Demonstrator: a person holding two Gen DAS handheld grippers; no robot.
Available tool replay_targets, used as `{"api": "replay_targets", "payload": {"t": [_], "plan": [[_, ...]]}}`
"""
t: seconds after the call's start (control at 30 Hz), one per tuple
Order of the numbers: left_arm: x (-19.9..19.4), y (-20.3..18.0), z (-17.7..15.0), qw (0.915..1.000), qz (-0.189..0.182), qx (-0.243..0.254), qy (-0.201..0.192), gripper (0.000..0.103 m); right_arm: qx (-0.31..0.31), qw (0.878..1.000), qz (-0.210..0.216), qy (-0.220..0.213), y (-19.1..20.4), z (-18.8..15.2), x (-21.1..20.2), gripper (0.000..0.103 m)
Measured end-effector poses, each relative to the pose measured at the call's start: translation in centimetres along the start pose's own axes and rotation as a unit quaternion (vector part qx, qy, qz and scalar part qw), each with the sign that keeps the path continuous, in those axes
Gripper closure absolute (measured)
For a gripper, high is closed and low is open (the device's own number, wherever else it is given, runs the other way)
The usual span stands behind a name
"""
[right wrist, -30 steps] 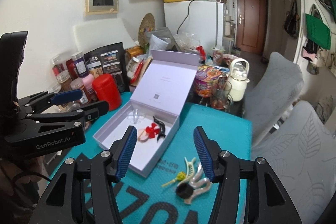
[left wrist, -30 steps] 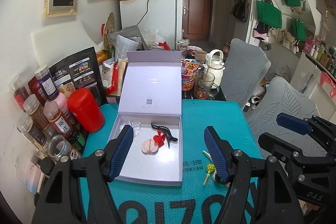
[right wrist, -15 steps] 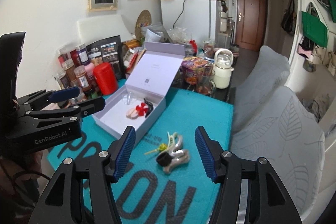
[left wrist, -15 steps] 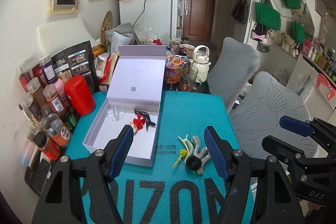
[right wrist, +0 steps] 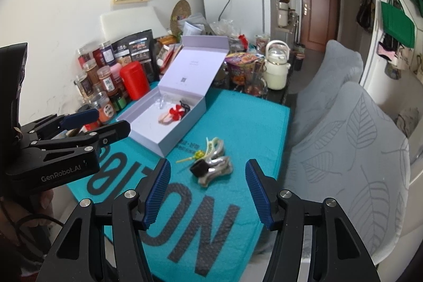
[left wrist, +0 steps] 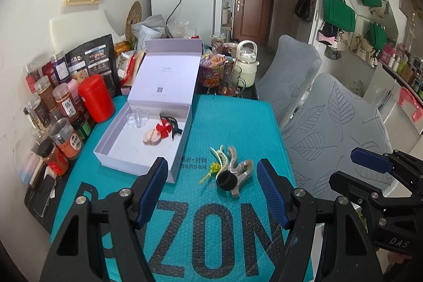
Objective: Organize rigid objects
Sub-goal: 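Withdraw both tools from the box back toward the remaining hair accessories, then lower the left tool onto the black hair tie while the right tool approaches the pearly claw clip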
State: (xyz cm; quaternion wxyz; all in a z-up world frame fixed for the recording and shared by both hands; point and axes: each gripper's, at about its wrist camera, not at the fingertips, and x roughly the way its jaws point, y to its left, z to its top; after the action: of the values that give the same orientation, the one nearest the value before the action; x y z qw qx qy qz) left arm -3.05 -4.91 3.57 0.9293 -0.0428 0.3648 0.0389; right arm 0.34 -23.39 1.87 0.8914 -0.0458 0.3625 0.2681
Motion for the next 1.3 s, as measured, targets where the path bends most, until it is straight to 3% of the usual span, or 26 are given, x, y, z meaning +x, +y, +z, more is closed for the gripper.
{"api": "replay_targets", "payload": {"t": [0.4,0.87,1.3], "plan": [[5.9,0.1,-2.7,0.9983,-0.015,-0.002,0.056,0.034,0.03,0.998,-0.018,0.052,-2.1,-3.2,4.7,0.043],[14.2,1.2,-4.5,0.9888,-0.065,-0.033,0.13,0.034,0.074,0.99,-0.036,0.115,-3.8,-5.7,11.1,0.04],[19.6,1.2,-4.8,0.9827,-0.097,-0.055,0.148,0.034,0.107,0.981,-0.055,0.155,-5.3,-7.1,15.9,0.04]]}}
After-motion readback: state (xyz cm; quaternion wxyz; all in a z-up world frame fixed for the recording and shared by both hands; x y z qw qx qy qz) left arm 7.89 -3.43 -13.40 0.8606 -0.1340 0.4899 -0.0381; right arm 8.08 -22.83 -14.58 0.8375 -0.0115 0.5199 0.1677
